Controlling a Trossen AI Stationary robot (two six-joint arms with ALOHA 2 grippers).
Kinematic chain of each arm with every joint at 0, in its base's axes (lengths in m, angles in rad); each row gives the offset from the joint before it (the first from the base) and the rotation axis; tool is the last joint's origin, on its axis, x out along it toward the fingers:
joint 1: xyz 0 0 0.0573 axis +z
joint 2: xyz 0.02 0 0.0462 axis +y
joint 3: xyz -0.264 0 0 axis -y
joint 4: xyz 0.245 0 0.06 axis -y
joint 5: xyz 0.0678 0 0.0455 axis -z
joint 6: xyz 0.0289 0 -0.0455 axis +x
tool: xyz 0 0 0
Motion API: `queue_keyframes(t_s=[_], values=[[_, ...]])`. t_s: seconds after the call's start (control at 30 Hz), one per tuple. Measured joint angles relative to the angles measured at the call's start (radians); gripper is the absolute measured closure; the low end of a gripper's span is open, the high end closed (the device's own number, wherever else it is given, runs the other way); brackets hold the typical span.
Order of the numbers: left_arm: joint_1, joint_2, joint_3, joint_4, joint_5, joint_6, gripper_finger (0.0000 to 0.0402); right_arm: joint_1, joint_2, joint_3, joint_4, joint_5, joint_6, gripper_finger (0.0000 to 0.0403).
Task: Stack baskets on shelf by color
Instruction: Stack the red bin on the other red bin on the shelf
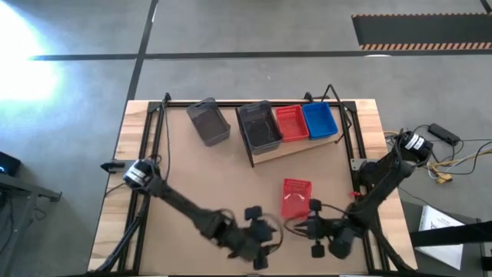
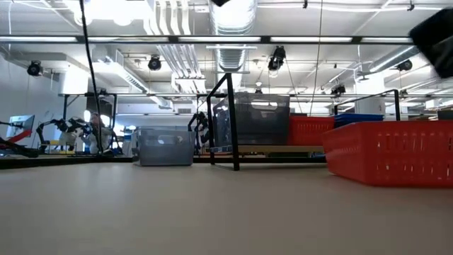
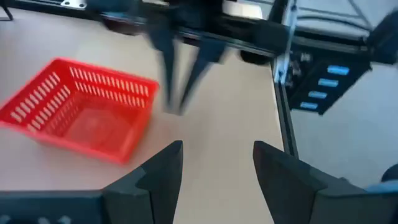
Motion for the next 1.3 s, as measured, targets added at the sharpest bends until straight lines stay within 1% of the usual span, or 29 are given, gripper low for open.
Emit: queue_keyframes(t_s=[0.07, 0.1, 0.2, 0.27, 0.3, 0.37, 0.47, 0.57, 0.67, 0.77, 0.9, 1.0, 1.13, 1.23, 1.3], values=[[-0.041, 0.0, -0.027, 0.0, -0.063, -0.031, 0.0221, -0.052, 0.0, 0.006, -0.04, -0.075, -0.014, 0.0351], [-0.058, 0.0, -0.042, -0.003, -0.1, -0.06, 0.0221, -0.075, 0.001, 0.012, -0.064, -0.095, -0.022, 0.0338], [-0.103, 0.0, -0.101, 0.046, -0.234, -0.145, 0.0221, -0.127, 0.001, 0.039, -0.157, -0.122, -0.047, 0.0296], [-0.127, 0.0, -0.136, 0.079, -0.313, -0.174, 0.0221, -0.153, 0.001, 0.069, -0.216, -0.134, -0.051, 0.0271], [-0.136, 0.0, -0.153, 0.106, -0.337, -0.183, 0.0221, -0.162, 0.001, 0.084, -0.241, -0.151, -0.051, 0.0261], [-0.146, 0.0, -0.192, 0.174, -0.353, -0.184, 0.0221, -0.176, 0.001, 0.11, -0.278, -0.202, -0.043, 0.0247], [-0.151, 0.001, -0.241, 0.269, -0.356, -0.183, 0.0221, -0.186, 0.001, 0.123, -0.288, -0.259, -0.016, 0.0243], [-0.147, 0.001, -0.267, 0.311, -0.356, -0.184, 0.0221, -0.186, 0.005, 0.117, -0.288, -0.284, -0.009, 0.0253], [-0.143, 0.001, -0.28, 0.311, -0.357, -0.184, 0.0221, -0.186, 0.021, 0.104, -0.296, -0.253, 0.003, 0.0268], [-0.143, 0.001, -0.288, 0.339, -0.357, -0.184, 0.0221, -0.191, 0.047, 0.104, -0.294, -0.251, 0.013, 0.0281], [-0.143, 0.001, -0.29, 0.339, -0.357, -0.184, 0.0221, -0.196, 0.085, 0.112, -0.312, -0.251, 0.001, 0.0297], [-0.143, 0.001, -0.29, 0.339, -0.357, -0.184, 0.0221, -0.197, 0.105, 0.131, -0.377, -0.25, -0.001, 0.032], [-0.143, 0.001, -0.29, 0.34, -0.357, -0.184, 0.0221, -0.191, 0.115, 0.173, -0.479, -0.25, -0.003, 0.0377], [-0.143, 0.001, -0.291, 0.34, -0.357, -0.184, 0.0221, -0.177, 0.112, 0.225, -0.577, -0.251, -0.022, 0.039], [-0.143, 0.001, -0.291, 0.341, -0.357, -0.184, 0.0221, -0.167, 0.098, 0.28, -0.685, -0.246, -0.049, 0.0392]])
